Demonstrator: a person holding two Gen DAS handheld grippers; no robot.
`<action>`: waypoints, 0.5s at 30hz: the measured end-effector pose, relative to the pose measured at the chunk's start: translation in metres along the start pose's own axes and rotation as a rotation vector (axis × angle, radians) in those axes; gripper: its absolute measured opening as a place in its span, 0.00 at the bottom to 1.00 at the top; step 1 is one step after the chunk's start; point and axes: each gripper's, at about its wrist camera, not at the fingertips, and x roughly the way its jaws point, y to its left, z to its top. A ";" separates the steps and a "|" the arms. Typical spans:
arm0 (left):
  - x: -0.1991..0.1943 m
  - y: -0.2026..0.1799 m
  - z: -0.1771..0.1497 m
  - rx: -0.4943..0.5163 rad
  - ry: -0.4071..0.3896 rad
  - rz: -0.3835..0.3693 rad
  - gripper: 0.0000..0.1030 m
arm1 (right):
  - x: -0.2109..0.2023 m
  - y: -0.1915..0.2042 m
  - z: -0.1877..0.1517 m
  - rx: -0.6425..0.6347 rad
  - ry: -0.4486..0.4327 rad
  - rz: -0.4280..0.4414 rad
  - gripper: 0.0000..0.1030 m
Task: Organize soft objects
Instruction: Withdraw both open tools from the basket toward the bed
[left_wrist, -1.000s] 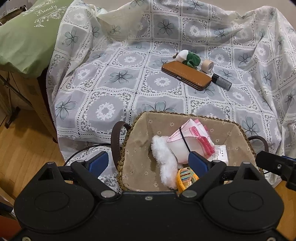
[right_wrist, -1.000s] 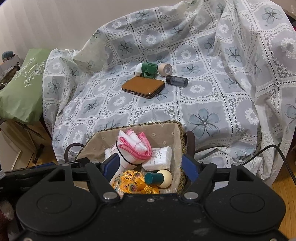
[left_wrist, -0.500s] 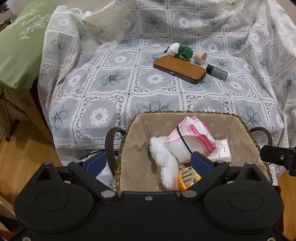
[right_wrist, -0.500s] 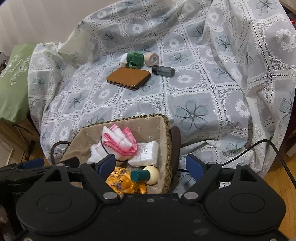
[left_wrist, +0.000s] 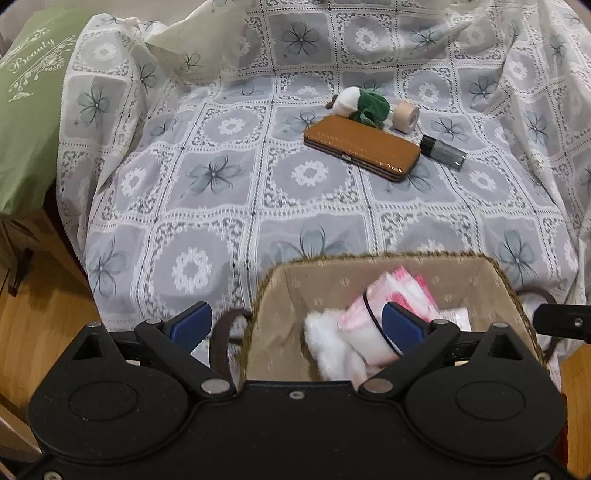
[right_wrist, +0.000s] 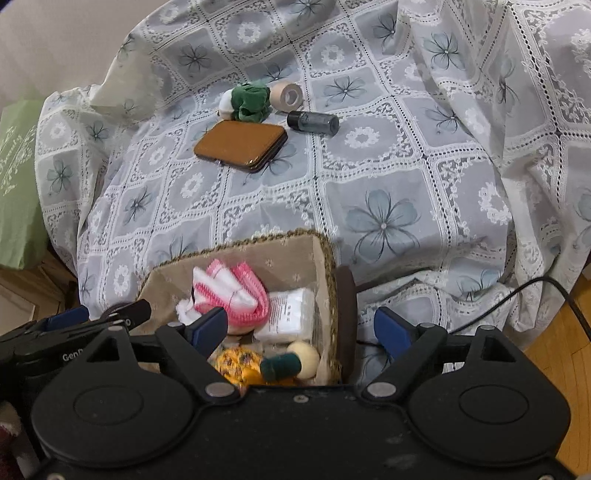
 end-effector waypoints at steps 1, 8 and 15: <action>0.003 0.000 0.004 0.001 -0.001 0.002 0.93 | 0.002 0.000 0.004 0.003 -0.001 -0.004 0.84; 0.025 0.001 0.031 0.013 -0.004 0.007 0.93 | 0.018 0.000 0.036 0.010 -0.001 -0.034 0.85; 0.052 0.004 0.053 0.012 0.005 0.018 0.93 | 0.042 0.000 0.073 0.027 -0.041 -0.055 0.87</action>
